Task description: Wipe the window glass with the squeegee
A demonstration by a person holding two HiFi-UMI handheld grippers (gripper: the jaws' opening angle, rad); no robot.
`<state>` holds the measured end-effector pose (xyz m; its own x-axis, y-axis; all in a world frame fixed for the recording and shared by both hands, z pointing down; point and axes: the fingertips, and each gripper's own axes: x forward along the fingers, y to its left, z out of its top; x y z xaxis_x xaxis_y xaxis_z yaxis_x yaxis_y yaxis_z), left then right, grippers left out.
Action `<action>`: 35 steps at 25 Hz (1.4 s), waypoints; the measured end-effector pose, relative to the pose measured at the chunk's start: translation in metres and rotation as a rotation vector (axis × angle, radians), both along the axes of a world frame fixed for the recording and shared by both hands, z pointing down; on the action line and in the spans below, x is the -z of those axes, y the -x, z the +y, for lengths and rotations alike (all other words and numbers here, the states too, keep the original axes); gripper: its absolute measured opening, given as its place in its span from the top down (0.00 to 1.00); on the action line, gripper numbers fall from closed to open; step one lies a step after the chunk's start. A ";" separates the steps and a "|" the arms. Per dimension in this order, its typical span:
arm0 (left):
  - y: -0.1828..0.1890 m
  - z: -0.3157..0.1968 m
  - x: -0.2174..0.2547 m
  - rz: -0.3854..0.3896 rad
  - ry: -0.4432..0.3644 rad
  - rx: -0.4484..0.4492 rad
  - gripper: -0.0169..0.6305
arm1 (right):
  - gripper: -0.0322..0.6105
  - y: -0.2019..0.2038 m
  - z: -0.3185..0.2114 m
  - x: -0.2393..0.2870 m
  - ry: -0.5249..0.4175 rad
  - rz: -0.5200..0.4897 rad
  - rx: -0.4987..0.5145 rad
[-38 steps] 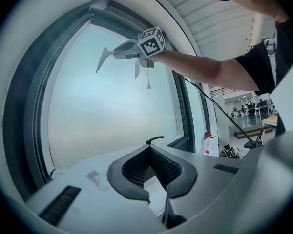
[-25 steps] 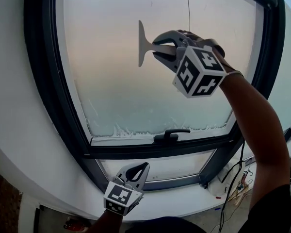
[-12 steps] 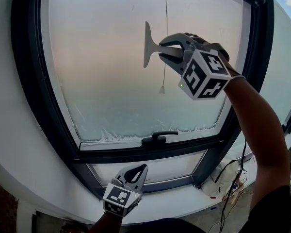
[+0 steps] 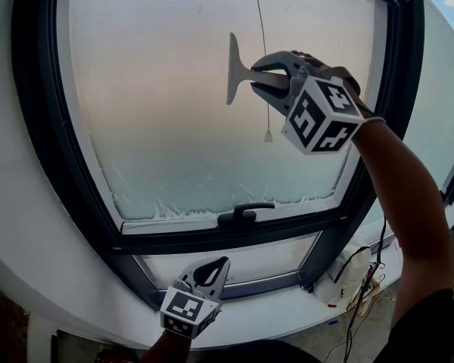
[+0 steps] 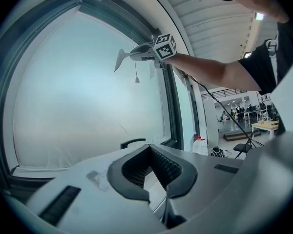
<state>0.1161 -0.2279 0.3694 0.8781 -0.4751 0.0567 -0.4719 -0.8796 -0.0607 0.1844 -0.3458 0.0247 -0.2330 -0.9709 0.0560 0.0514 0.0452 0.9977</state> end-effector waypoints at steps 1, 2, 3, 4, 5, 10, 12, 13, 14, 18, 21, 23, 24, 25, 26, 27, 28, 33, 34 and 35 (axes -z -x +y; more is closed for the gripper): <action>0.001 0.000 0.002 0.002 -0.001 0.002 0.97 | 0.81 0.001 0.000 0.000 0.000 0.001 0.000; 0.002 0.000 0.003 0.004 -0.002 0.003 0.97 | 0.81 0.001 0.000 0.000 0.001 0.002 -0.001; 0.004 0.001 0.004 0.007 -0.003 0.004 0.97 | 0.81 0.002 0.000 -0.001 0.001 0.004 -0.002; 0.005 0.001 0.005 0.009 -0.003 0.005 0.97 | 0.81 0.002 0.000 -0.001 0.001 0.005 -0.003; 0.007 0.000 0.004 0.009 -0.002 0.006 0.97 | 0.81 0.003 0.000 -0.001 0.001 0.006 -0.005; 0.020 -0.003 -0.005 -0.011 0.018 0.003 0.97 | 0.81 0.008 0.004 -0.003 -0.019 0.018 -0.013; 0.026 -0.004 -0.007 -0.017 0.022 0.000 0.97 | 0.81 0.012 0.007 -0.005 -0.030 0.005 -0.014; 0.029 -0.004 -0.007 -0.018 0.022 -0.001 0.97 | 0.81 0.014 0.008 -0.006 -0.035 -0.008 -0.014; 0.032 -0.003 -0.007 -0.017 0.022 -0.002 0.97 | 0.81 0.015 0.010 -0.007 -0.038 -0.025 -0.013; 0.046 -0.005 -0.007 -0.011 0.021 -0.001 0.97 | 0.81 0.016 0.015 -0.013 -0.052 -0.124 -0.006; 0.061 -0.007 -0.009 -0.014 0.018 0.007 0.97 | 0.81 0.015 0.022 -0.024 -0.057 -0.227 -0.004; 0.071 -0.007 -0.012 -0.015 0.023 0.007 0.97 | 0.81 0.017 0.030 -0.035 -0.056 -0.305 -0.011; 0.076 -0.007 -0.013 -0.014 0.024 0.004 0.97 | 0.81 0.020 0.035 -0.043 -0.054 -0.337 -0.014; 0.081 -0.007 -0.015 -0.013 0.024 0.000 0.97 | 0.81 0.023 0.040 -0.053 -0.048 -0.357 -0.016; 0.086 -0.006 -0.016 -0.011 0.025 -0.005 0.97 | 0.81 0.028 0.046 -0.064 -0.038 -0.366 -0.018; 0.090 -0.006 -0.018 -0.008 0.026 -0.010 0.97 | 0.81 0.033 0.054 -0.078 -0.022 -0.370 -0.020; 0.094 -0.005 -0.021 -0.005 0.030 -0.017 0.97 | 0.81 0.039 0.061 -0.093 -0.001 -0.384 -0.019; 0.103 0.000 -0.047 -0.019 0.073 -0.048 0.97 | 0.81 0.059 0.100 -0.192 0.156 -0.622 0.001; 0.104 0.002 -0.051 -0.013 0.081 -0.055 0.97 | 0.81 0.064 0.107 -0.210 0.170 -0.698 0.027; 0.105 0.005 -0.055 -0.010 0.089 -0.062 0.97 | 0.81 0.069 0.114 -0.226 0.173 -0.799 0.072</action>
<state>0.0114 -0.2234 0.4248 0.9049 -0.4123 0.1054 -0.4160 -0.9092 0.0149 0.1151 -0.2316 0.2502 -0.3275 -0.9449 -0.0054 -0.6633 0.2258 0.7135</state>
